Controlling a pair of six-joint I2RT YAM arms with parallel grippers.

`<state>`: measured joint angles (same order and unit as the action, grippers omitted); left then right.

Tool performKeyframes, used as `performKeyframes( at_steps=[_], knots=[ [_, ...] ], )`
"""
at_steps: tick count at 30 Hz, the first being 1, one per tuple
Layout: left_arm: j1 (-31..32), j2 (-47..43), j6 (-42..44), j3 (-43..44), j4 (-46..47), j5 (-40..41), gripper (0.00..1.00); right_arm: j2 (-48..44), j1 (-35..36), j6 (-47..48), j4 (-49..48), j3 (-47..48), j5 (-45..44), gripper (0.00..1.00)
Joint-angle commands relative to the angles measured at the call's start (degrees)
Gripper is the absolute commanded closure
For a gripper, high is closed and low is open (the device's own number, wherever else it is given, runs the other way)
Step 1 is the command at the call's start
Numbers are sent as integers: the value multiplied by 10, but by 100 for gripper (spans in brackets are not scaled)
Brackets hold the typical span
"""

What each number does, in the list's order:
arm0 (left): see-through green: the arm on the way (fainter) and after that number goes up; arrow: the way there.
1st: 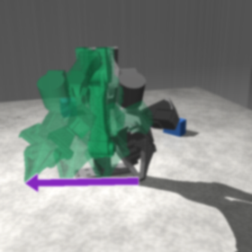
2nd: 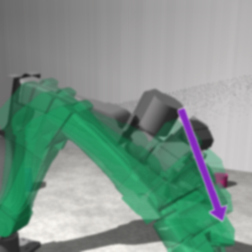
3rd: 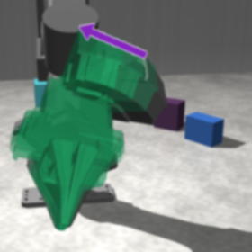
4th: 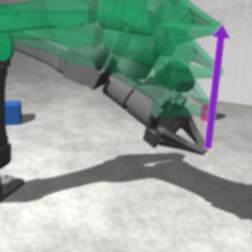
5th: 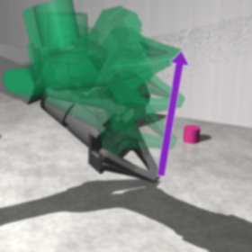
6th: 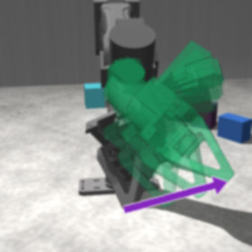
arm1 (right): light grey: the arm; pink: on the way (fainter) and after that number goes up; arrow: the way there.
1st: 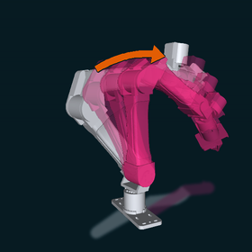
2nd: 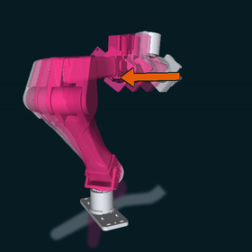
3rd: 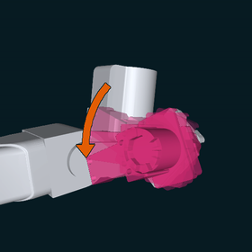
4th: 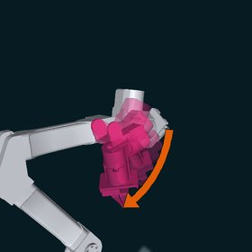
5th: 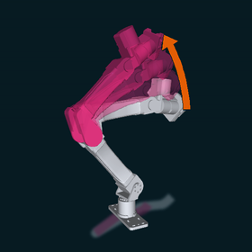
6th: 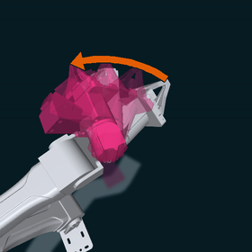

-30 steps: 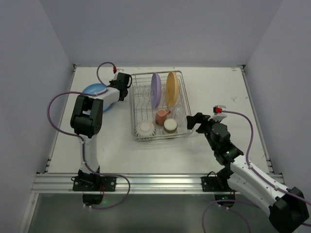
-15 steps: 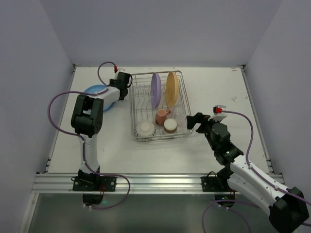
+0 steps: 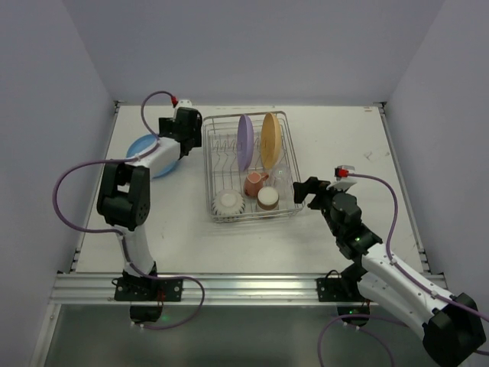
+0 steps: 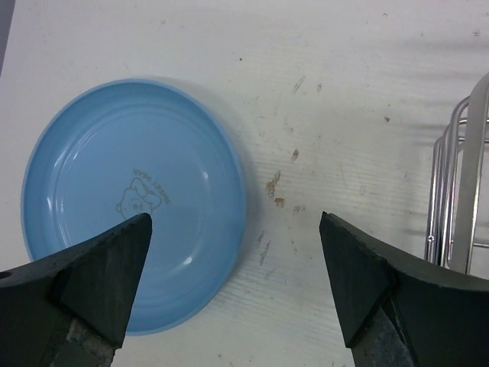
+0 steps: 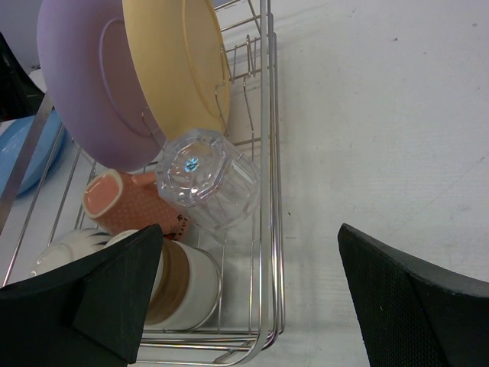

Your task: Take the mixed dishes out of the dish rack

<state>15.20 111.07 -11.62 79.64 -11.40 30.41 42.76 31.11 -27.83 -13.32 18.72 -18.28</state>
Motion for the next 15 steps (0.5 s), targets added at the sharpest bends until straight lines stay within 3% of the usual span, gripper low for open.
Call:
performKeyframes(
  at_steps=[1, 9, 15],
  knots=[
    [2, -44, -29, -26, 30, 4, 4, 2, 1, -2, -17, 24, 4, 1],
    [2, -159, -54, -144, 100, 14, 0, 4, 1, -3, -15, 26, 3, 1],
    [-11, -274, -72, -243, 194, -91, 0, 11, 1, -8, -7, 33, -6, 1]
  ],
)
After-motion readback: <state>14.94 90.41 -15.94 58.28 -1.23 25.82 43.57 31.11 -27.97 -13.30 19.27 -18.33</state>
